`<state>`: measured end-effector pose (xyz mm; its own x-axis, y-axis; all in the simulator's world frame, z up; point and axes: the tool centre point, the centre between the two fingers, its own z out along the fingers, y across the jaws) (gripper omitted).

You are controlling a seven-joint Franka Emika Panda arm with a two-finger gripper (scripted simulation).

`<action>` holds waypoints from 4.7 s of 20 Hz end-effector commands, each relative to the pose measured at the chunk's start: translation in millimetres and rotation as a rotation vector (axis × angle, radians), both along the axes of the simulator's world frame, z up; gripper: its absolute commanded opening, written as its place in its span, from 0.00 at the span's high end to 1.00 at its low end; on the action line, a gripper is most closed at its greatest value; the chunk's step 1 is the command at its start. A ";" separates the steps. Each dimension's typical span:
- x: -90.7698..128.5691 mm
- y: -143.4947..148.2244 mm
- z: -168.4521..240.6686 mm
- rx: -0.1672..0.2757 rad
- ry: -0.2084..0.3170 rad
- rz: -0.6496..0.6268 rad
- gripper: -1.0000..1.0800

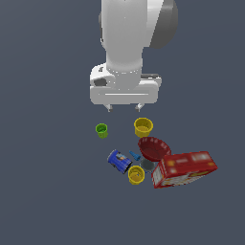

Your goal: Pick up a designated object from a clutter of objects.

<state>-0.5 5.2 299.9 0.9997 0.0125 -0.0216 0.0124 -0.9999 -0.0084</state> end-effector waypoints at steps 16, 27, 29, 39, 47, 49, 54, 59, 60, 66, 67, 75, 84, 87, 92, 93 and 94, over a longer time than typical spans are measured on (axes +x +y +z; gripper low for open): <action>2.9 16.6 27.8 0.037 -0.039 -0.023 0.38; 1.0 43.5 148.0 0.107 -0.241 -0.084 0.38; -3.6 52.5 177.3 0.118 -0.291 -0.096 0.38; -41.1 117.3 294.6 0.118 -0.511 -0.126 0.38; -70.4 192.8 334.5 0.059 -0.635 -0.125 0.38; -75.0 213.6 335.3 0.037 -0.657 -0.122 0.38; -79.0 265.4 319.9 -0.030 -0.692 -0.116 0.38; -71.1 311.6 280.1 -0.109 -0.698 -0.112 0.38; -68.0 319.5 269.3 -0.126 -0.696 -0.112 0.38; -41.5 353.6 186.2 -0.234 -0.657 -0.121 0.38; -35.9 356.6 169.6 -0.253 -0.647 -0.124 0.38; 11.4 345.7 14.4 -0.402 -0.522 -0.172 0.38; 40.5 280.0 -145.6 -0.528 -0.355 -0.256 0.38; 42.6 260.1 -179.6 -0.552 -0.315 -0.279 0.38; 42.9 237.4 -214.9 -0.576 -0.271 -0.305 0.38; 42.8 234.7 -219.0 -0.578 -0.266 -0.309 0.38; 42.6 232.6 -222.1 -0.580 -0.262 -0.311 0.38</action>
